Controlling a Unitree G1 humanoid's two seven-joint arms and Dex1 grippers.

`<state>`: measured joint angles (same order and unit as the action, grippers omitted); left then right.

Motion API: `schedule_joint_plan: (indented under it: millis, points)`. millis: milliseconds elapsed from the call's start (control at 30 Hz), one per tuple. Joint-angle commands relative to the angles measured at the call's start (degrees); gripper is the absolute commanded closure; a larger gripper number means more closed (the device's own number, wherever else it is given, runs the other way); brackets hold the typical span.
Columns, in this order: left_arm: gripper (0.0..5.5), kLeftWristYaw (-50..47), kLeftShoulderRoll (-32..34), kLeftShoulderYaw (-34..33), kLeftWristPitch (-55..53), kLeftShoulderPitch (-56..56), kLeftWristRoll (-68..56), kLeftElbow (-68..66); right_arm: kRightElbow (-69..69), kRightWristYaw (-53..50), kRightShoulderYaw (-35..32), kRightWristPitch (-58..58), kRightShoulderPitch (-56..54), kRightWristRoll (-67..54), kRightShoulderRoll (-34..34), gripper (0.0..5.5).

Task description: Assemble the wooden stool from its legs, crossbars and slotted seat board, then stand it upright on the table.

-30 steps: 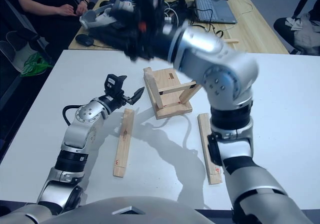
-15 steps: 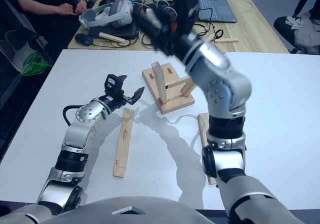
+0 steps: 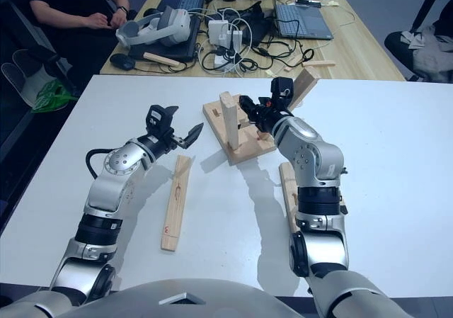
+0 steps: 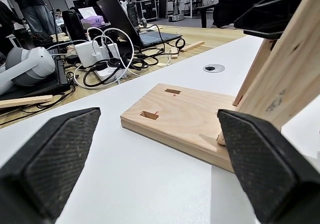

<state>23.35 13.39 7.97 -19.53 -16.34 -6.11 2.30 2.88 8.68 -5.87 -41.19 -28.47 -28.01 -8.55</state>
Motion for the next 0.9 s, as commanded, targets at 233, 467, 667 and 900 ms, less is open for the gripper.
schedule_joint_plan:
  millis: [233, 467, 667, 900]
  points:
    - [1.16, -3.3, -4.7, -4.3, 7.8, 0.2, -2.7, -2.0, -17.2, 7.1, 4.7, 13.4, -9.2, -1.8, 3.9, 2.37]
    - [1.16, -12.5, -11.3, -15.0, 13.4, -0.7, -8.8, -7.9, -17.2, 13.1, 12.6, -11.7, -13.1, -22.3, 7.1, 2.37]
    - [1.16, -14.9, -11.3, -18.4, 14.1, -1.5, -9.9, -11.1, -6.9, 7.3, 21.1, -1.0, -6.6, -3.9, 7.6, 2.37]
    - [1.16, -14.8, -11.2, -18.1, 14.8, -1.4, -9.6, -12.1, -2.1, 0.5, 20.3, 22.3, 2.1, 15.8, 4.6, 2.37]
